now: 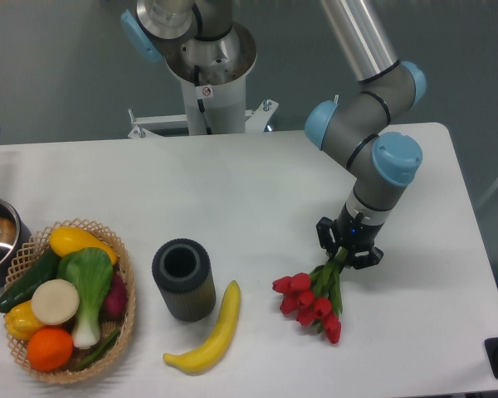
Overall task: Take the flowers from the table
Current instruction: 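Lift the gripped tulip bundle up off the table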
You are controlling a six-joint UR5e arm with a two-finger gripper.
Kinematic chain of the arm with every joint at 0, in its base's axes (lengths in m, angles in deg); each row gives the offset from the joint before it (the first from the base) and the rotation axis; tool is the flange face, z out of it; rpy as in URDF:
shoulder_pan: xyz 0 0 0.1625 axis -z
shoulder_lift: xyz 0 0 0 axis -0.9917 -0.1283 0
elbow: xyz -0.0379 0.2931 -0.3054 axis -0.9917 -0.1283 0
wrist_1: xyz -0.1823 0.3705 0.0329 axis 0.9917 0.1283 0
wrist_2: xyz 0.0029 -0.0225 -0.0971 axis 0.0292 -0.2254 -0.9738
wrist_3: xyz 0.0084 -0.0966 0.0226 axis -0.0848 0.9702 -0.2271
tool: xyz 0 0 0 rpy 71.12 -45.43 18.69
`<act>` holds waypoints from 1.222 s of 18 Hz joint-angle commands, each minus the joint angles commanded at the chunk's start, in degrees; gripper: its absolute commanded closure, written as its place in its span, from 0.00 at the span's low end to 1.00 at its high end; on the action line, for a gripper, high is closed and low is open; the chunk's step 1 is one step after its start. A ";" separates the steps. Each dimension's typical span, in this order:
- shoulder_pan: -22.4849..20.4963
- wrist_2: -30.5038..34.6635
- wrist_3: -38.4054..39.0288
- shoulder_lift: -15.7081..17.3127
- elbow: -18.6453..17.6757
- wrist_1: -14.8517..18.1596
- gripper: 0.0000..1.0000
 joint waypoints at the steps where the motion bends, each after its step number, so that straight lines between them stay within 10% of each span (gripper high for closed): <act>1: -0.09 0.00 0.00 0.09 0.00 0.00 0.75; 13: -0.70 -4.47 4.39 7.91 6.41 -0.09 0.75; 22: -9.65 -32.06 11.60 12.65 9.85 -0.09 0.75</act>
